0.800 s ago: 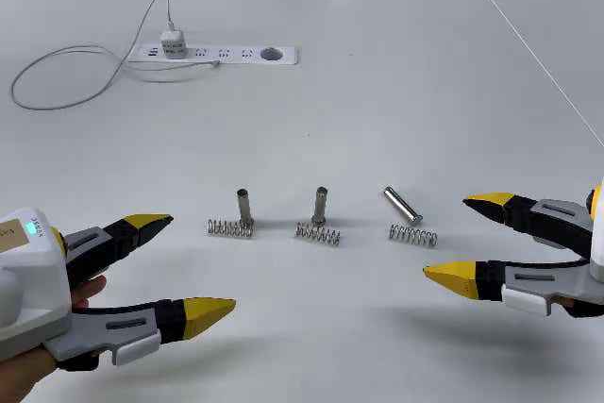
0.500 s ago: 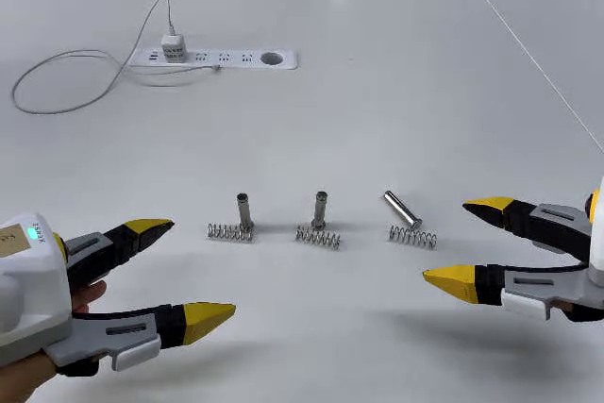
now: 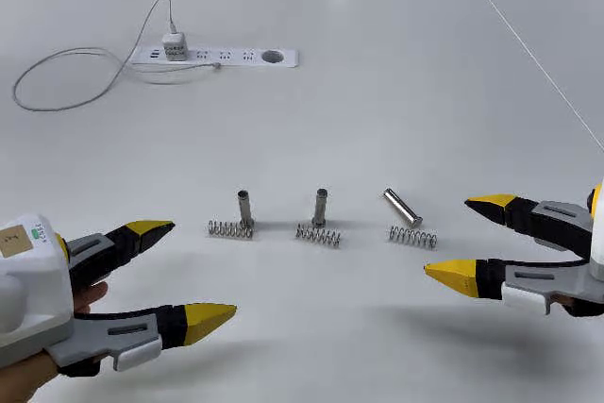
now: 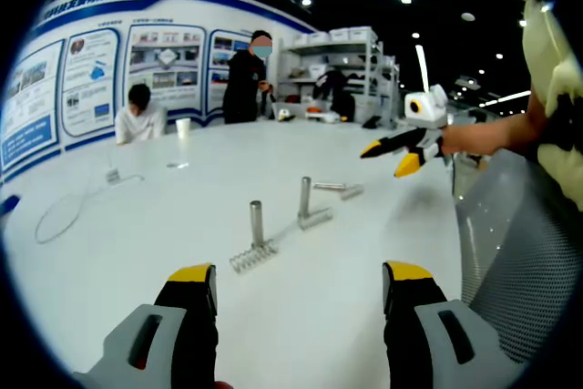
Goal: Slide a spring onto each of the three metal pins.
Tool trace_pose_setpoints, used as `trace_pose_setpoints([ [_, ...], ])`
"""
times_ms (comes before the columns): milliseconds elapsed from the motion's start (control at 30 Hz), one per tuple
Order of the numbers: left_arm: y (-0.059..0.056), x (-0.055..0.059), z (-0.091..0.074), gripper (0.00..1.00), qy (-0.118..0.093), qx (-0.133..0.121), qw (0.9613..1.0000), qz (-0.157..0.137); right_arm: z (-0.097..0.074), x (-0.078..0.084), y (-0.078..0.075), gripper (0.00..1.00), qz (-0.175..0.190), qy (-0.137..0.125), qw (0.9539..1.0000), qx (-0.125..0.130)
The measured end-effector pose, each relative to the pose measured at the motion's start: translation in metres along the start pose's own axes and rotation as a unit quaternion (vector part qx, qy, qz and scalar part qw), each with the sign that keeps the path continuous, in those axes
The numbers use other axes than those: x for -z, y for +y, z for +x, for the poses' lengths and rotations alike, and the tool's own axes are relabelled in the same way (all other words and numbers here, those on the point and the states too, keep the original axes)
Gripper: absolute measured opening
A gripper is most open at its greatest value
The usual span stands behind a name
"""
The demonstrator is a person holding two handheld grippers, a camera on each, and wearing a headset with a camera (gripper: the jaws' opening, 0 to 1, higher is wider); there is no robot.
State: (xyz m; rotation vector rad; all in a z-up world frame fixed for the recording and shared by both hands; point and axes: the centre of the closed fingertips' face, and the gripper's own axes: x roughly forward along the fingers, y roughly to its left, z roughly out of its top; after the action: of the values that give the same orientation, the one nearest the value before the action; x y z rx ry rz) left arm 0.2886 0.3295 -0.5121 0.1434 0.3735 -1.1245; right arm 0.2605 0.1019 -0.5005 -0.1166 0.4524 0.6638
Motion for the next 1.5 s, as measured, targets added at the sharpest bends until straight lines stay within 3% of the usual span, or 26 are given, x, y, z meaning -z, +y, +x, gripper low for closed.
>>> trace_pose_setpoints([
  [833,-0.006,0.005,0.002,0.75,0.004,0.004,1.0000,-0.006,0.004,-0.017,-0.020,0.60,-0.016,0.011,0.9997,0.016],
  [1500,-0.019,0.023,0.007,0.74,0.019,0.015,0.9996,-0.015,0.021,-0.023,-0.042,0.54,-0.011,0.037,0.9985,0.038],
])
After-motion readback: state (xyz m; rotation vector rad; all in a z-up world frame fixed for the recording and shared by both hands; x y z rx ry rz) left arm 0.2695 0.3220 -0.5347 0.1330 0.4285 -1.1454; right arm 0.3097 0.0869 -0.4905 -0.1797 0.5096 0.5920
